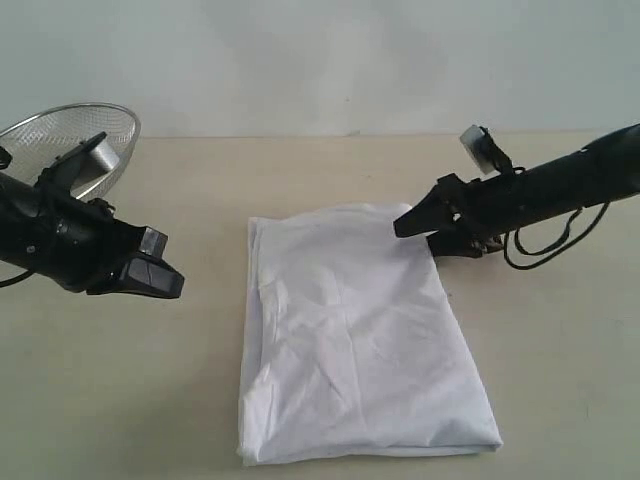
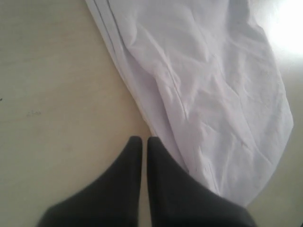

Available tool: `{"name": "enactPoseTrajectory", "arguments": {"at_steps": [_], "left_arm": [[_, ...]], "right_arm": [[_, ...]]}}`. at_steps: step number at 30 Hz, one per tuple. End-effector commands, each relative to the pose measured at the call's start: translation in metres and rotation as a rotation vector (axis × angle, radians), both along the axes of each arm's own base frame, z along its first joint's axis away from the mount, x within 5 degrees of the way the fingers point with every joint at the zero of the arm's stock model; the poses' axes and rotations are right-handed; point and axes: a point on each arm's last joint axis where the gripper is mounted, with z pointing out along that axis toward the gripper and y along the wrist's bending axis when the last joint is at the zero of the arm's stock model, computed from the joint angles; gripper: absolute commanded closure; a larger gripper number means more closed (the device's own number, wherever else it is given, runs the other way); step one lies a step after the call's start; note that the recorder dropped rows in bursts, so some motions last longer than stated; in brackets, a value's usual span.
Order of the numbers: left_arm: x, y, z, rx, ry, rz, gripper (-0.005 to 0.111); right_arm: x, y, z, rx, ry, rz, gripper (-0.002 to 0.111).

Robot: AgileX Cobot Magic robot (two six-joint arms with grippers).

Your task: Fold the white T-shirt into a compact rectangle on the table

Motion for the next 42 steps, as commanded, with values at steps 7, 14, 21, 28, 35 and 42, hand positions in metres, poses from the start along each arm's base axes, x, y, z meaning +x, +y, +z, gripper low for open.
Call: {"name": "enactPoseTrajectory", "arguments": {"at_steps": [7, 14, 21, 28, 35, 42], "left_arm": [[-0.001, 0.000, 0.003, -0.005, -0.014, 0.008, 0.102], [-0.001, 0.000, 0.003, -0.005, -0.014, 0.008, 0.102], [-0.001, 0.001, 0.003, 0.001, -0.015, 0.003, 0.102], [-0.001, 0.001, 0.003, -0.003, -0.009, 0.006, 0.102], [-0.001, 0.000, 0.003, -0.009, -0.003, 0.016, 0.102], [-0.003, -0.001, 0.004, -0.028, 0.027, 0.017, 0.102]], "right_arm": [[0.001, 0.021, -0.024, -0.225, 0.037, -0.004, 0.057], [0.002, 0.032, -0.030, -0.338, 0.002, 0.036, 0.109], [0.017, -0.003, -0.006, -0.412, -0.029, -0.121, 0.109], [0.044, -0.041, 0.032, -0.490, -0.097, -0.177, 0.109], [0.074, -0.058, 0.069, -0.556, -0.222, -0.237, 0.109], [0.102, -0.065, 0.062, -0.560, -0.268, -0.284, 0.109]]}}
